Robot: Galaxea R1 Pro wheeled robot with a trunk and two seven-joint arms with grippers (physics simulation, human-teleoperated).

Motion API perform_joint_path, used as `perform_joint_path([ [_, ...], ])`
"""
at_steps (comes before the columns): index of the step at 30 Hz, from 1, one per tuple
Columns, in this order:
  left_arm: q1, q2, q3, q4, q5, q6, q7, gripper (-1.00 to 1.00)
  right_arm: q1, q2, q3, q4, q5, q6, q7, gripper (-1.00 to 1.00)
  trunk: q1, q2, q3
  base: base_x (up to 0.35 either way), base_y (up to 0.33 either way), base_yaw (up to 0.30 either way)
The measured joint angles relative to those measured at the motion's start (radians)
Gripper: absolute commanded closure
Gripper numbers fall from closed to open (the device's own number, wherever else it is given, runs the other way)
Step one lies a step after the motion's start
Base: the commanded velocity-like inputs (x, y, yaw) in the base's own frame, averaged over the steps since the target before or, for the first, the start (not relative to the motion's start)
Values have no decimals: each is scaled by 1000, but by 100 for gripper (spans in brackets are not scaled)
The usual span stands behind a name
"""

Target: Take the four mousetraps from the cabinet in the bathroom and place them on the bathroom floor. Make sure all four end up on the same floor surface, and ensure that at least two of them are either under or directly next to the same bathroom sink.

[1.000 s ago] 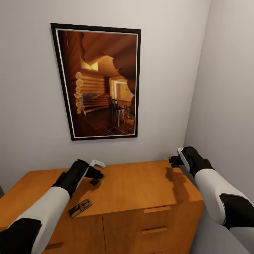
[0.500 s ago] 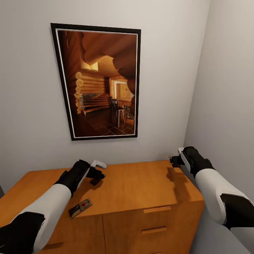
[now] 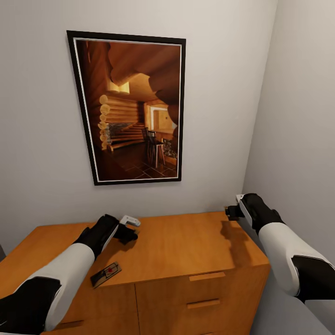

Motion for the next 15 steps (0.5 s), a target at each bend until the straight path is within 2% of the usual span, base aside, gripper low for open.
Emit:
perform_joint_path([
  [5, 0, 0, 2, 29, 3, -30, 11, -100, 0, -1, 0, 0, 0, -1, -1, 100, 0, 0, 0, 0, 0, 0],
  [15, 0, 0, 4, 61, 6, -48, 33, -100, 0, -1, 0, 1, 0, -2, -3, 100, 0, 0, 0, 0, 0, 0],
])
